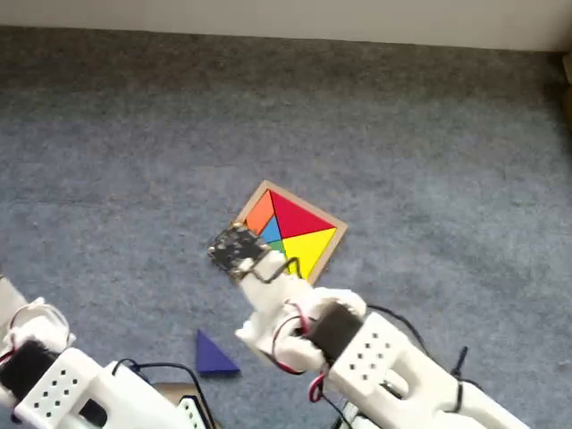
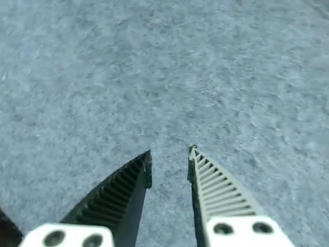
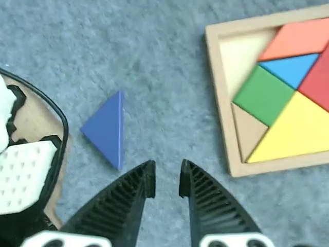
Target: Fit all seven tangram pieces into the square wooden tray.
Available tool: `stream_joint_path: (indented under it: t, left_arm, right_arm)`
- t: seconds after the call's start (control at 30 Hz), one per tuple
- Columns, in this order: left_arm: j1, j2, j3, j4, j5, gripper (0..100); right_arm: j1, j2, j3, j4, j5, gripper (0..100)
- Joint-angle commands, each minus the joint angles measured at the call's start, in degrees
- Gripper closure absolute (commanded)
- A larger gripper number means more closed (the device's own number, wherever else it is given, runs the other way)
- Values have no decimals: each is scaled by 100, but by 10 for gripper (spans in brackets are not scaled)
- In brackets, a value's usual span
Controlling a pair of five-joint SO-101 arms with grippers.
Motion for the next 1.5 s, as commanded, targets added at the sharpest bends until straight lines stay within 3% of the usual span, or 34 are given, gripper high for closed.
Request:
stream_joint_path:
  t: [0.0, 0.1, 0.27, 0.37, 0.57, 1.13, 1.47]
  left_arm:
    - [-673, -57, -48, -62, 123, 870]
    - [-1042, -31, -22, -114, 123, 870]
    - [-1218, -22, 295, -571, 123, 870]
    - [-1200, -22, 312, -598, 132, 870]
    - [-1182, -22, 312, -598, 132, 870]
    - [-901, -31, 338, -598, 132, 871]
    - [-901, -31, 347, -598, 132, 870]
  right_arm:
    - [-374, 391, -347, -1059, -290, 904]
    - [-541, 796, -338, -1376, -633, 888]
    - [-1024, 1604, -356, -1393, -1468, 752]
    - [-1455, 2035, -356, -1411, -1600, 695]
    - [-1877, 2642, -347, -1938, -1600, 694]
    - [-1886, 3477, -356, -2800, -1609, 694]
    - [-1692, 3820, -523, -2809, -1582, 700]
